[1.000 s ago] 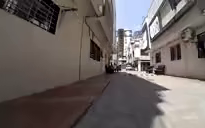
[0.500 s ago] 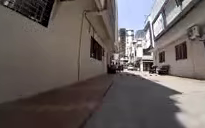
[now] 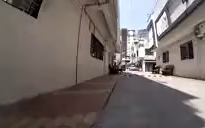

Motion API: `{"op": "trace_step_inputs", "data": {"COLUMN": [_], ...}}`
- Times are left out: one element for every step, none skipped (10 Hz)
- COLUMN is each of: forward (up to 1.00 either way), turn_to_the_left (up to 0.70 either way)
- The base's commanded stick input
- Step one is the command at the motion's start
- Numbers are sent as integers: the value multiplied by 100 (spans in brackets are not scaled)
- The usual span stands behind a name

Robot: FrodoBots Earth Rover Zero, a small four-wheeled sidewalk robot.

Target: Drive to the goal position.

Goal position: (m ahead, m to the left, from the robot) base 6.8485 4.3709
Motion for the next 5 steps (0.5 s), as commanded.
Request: {"op": "trace_step_inputs", "data": {"forward": [85,85,85,85,85], "turn_to_the_left": [-5,0,0,0,0]}}
